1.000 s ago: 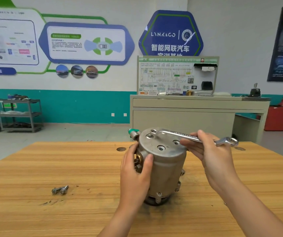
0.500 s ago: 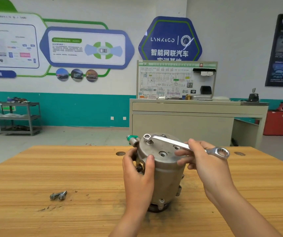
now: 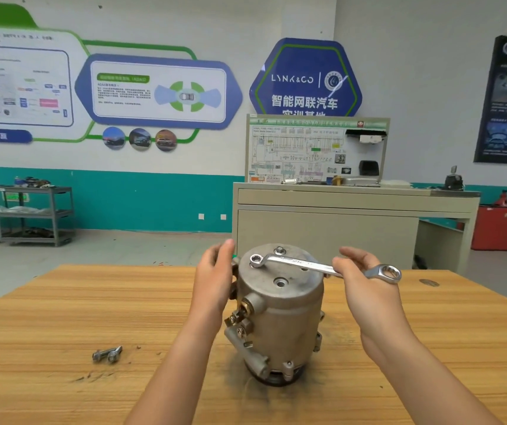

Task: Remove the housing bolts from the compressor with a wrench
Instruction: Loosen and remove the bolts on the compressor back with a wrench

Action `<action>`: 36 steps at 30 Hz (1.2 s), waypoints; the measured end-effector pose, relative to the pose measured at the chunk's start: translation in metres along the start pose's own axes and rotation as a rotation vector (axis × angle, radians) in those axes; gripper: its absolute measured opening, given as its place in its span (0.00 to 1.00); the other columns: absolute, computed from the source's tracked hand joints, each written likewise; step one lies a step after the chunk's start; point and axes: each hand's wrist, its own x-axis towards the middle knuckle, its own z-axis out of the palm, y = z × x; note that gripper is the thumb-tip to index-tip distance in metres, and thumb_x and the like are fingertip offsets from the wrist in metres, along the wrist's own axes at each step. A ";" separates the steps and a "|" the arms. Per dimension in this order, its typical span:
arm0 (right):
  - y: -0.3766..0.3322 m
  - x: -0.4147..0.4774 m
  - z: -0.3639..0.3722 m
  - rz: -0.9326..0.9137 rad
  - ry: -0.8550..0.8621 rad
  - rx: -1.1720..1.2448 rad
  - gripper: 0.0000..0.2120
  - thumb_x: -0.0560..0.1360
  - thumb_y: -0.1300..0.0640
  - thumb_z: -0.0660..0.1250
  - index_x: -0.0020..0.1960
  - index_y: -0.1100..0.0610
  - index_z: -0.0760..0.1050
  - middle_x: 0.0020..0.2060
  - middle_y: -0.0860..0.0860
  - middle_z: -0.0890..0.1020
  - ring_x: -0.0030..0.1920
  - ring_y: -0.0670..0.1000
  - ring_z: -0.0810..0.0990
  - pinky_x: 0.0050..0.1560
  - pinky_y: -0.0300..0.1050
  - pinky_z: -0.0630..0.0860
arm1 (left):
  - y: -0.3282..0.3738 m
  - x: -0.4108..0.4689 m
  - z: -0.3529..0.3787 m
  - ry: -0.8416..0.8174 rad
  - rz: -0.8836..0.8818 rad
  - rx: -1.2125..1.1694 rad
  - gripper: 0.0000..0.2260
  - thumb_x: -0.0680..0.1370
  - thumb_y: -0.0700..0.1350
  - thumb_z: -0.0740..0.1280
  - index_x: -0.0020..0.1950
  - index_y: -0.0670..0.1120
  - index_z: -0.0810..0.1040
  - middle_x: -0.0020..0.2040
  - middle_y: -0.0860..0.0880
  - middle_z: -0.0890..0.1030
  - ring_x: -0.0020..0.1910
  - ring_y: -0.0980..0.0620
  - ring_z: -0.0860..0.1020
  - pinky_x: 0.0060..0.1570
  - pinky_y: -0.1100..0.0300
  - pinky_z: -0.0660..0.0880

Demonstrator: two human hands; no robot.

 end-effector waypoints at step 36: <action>-0.018 0.085 0.025 0.094 0.171 0.240 0.06 0.79 0.58 0.57 0.47 0.60 0.70 0.27 0.52 0.73 0.22 0.48 0.73 0.29 0.39 0.75 | -0.037 0.001 -0.004 -0.006 0.032 -0.056 0.10 0.75 0.49 0.65 0.39 0.43 0.75 0.32 0.50 0.75 0.34 0.54 0.74 0.36 0.57 0.71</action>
